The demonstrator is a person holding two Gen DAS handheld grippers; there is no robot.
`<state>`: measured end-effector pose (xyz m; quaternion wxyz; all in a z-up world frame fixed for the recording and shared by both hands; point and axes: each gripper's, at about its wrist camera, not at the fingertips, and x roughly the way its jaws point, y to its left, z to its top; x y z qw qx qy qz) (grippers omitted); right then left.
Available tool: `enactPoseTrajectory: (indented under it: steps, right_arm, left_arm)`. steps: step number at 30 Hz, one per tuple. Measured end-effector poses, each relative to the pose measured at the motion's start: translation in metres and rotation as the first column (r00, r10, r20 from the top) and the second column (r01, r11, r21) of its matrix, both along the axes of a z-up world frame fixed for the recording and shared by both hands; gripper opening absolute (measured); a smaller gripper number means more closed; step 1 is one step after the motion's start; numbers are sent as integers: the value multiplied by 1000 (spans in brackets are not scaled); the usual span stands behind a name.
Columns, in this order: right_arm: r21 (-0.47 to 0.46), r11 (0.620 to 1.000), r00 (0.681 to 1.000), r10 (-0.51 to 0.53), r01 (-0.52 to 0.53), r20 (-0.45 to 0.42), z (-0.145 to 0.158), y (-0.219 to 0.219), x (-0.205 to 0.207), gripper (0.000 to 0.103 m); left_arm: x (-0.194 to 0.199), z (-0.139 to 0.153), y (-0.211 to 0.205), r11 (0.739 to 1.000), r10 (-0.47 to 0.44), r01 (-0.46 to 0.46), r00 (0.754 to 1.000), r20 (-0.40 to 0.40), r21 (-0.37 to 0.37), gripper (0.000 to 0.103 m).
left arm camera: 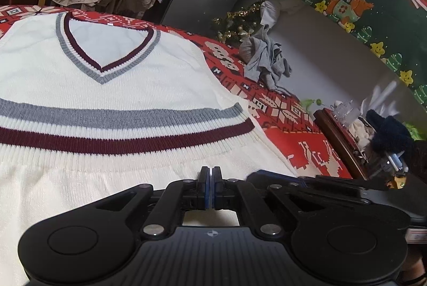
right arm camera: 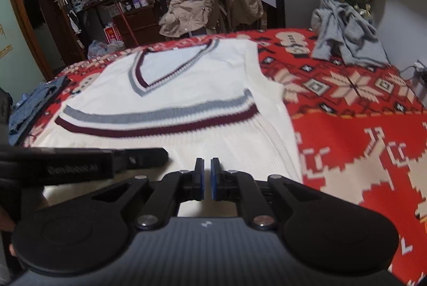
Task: Fold clothes
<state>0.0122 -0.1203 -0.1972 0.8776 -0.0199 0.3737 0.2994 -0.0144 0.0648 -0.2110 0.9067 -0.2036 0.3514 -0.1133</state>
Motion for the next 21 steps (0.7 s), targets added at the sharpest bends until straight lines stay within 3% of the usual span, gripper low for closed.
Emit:
enactPoseTrajectory:
  steps: [9, 21]
  right_arm:
    - [17, 1000, 1000, -4, 4, 18, -2, 22, 27, 6]
    - [5, 995, 994, -96, 97, -45, -2, -49, -37, 5]
  left_arm:
    - [-11, 3, 3, 1000, -1, 1, 1000, -2, 23, 0]
    - [-54, 4, 10, 997, -11, 11, 1000, -10, 72, 1]
